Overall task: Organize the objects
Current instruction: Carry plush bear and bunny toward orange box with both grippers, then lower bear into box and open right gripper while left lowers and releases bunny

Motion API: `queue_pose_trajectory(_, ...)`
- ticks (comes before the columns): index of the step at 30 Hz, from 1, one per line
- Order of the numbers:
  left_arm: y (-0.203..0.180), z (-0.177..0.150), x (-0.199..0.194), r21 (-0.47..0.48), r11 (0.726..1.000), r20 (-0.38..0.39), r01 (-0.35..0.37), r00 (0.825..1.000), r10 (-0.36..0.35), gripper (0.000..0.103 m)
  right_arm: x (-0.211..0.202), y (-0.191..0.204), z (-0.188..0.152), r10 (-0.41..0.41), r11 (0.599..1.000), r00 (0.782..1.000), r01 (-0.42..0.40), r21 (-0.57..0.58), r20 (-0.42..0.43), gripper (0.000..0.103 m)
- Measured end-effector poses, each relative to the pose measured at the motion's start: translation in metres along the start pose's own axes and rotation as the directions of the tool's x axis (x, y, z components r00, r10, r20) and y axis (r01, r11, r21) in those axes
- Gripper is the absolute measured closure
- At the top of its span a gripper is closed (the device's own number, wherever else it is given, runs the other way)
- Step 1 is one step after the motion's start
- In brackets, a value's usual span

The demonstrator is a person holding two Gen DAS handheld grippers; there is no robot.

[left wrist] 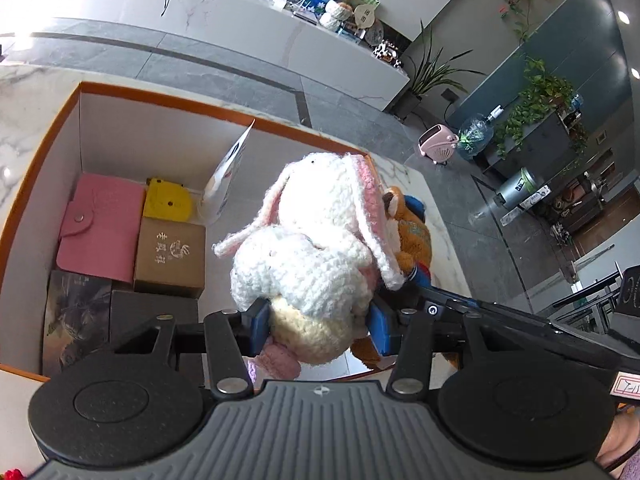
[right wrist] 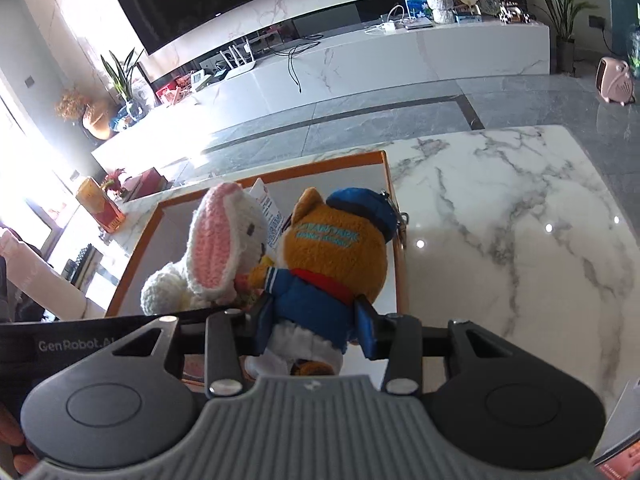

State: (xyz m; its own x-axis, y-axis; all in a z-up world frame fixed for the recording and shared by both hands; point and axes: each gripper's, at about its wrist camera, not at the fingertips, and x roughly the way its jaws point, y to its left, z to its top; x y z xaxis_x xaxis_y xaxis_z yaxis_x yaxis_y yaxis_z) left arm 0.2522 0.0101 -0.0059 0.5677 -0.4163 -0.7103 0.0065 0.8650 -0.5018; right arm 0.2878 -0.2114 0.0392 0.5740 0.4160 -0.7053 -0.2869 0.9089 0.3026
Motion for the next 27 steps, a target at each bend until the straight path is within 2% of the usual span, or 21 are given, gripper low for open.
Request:
queue_pose_trajectory(4,0.005,-0.003,0.009,-0.011,1.000,-0.034,-0.013,0.999,0.012,0.046,0.011,0.001,-0.006,-0.059,0.995,0.998,0.058,-0.076,-0.015,0.059)
queue_pose_trajectory(12,0.019,-0.006,0.022,-0.101,0.995,-0.098,0.012,0.995,-0.022,0.044,0.023,-0.009,-0.013,-0.063,0.996,0.998,0.061,-0.067,-0.026,0.059)
queue_pose_trajectory(17,0.022,-0.002,0.023,-0.134,0.991,-0.100,-0.004,0.995,-0.009,0.043,0.027,-0.007,-0.013,-0.073,0.993,0.997,0.071,-0.091,-0.019,0.057)
queue_pose_trajectory(20,0.022,-0.002,0.025,-0.127,0.991,-0.103,-0.030,0.995,0.017,0.043,0.028,-0.004,-0.011,-0.075,0.993,0.997,0.071,-0.096,-0.033,0.056)
queue_pose_trajectory(27,0.020,-0.002,0.031,-0.124,0.991,-0.119,-0.043,0.993,0.028,0.042,0.024,-0.003,-0.015,-0.082,0.993,0.996,0.079,-0.089,-0.025,0.053)
